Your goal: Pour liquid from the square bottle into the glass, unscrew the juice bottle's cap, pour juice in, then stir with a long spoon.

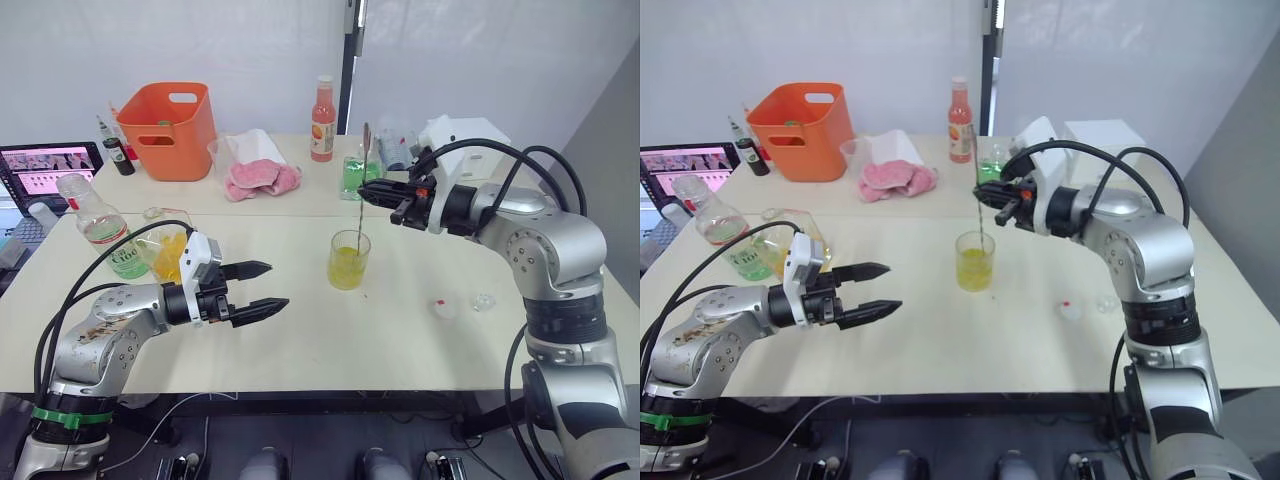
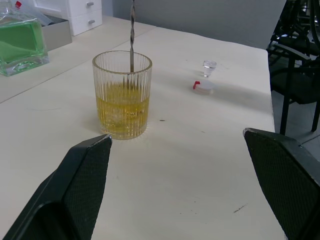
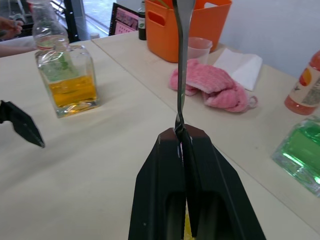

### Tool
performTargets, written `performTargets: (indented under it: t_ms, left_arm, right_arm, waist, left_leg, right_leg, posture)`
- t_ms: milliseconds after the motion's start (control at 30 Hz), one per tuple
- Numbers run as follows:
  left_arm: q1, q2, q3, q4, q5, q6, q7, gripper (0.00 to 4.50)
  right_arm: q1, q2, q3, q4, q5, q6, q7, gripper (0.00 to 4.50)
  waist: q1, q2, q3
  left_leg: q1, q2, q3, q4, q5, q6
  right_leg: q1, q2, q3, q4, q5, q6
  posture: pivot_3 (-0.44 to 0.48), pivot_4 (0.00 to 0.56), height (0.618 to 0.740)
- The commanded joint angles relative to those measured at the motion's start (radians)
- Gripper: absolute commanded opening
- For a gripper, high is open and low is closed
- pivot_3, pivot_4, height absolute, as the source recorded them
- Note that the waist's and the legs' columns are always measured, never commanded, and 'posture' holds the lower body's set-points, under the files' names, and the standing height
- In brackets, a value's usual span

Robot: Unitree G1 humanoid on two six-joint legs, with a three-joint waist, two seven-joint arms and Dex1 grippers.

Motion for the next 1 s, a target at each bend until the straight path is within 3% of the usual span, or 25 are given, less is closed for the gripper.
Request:
performTargets:
  t_ms: [33, 267, 433, 733, 1000]
  left_arm:
    - [-0.003, 0.008, 0.028, -0.022, -0.011, -0.014, -0.004, 4.46]
    - [-0.003, 0.010, 0.029, -0.026, -0.011, -0.013, -0.001, 4.46]
    - [-0.002, 0.010, 0.030, -0.030, -0.013, -0.011, 0.000, 4.46]
    - [0.004, 0.011, 0.032, -0.035, -0.017, -0.006, 0.002, 4.46]
    - [0.000, 0.011, 0.032, -0.032, -0.015, -0.005, 0.002, 4.46]
  right_arm:
    - [-0.021, 0.032, -0.032, -0.035, 0.039, 0.022, -0.022, 0.00]
    - [-0.047, 0.115, -0.070, 0.096, -0.002, -0.091, -0.102, 0.00]
    - [-0.047, 0.104, -0.072, 0.177, -0.057, -0.169, -0.114, 0.00]
    - [-0.014, 0.002, -0.037, 0.041, -0.008, -0.041, -0.011, 0.00]
    - [-0.034, 0.090, -0.048, 0.043, 0.001, -0.026, -0.054, 0.00]
  waist:
    - [-0.001, 0.000, 0.000]
    - [0.001, 0.000, 0.000]
    - [0.003, 0.000, 0.000]
    - [0.000, 0.000, 0.000]
    - [-0.001, 0.000, 0.000]
  left_leg:
    - [0.000, 0.000, 0.000, 0.000, 0.000, 0.000]
    - [0.000, 0.000, 0.000, 0.000, 0.000, 0.000]
    - [0.000, -0.001, 0.001, 0.000, 0.000, 0.000]
    - [0.000, 0.000, 0.000, 0.000, 0.000, 0.000]
    - [0.000, 0.000, 0.000, 0.000, 0.000, 0.000]
  right_leg:
    - [0.000, 0.000, 0.000, 0.000, 0.000, 0.000]
    - [0.000, 0.000, 0.000, 0.000, 0.000, 0.000]
    - [0.000, -0.001, 0.000, 0.000, 0.000, 0.000]
    - [0.000, 0.000, 0.000, 0.000, 0.000, 0.000]
    - [0.000, 0.000, 0.000, 0.000, 0.000, 0.000]
  posture:
    - [0.000, 0.150, 0.715]
    - [0.000, 0.150, 0.715]
    - [0.000, 0.150, 0.715]
    - [0.000, 0.150, 0.715]
    - [0.000, 0.150, 0.715]
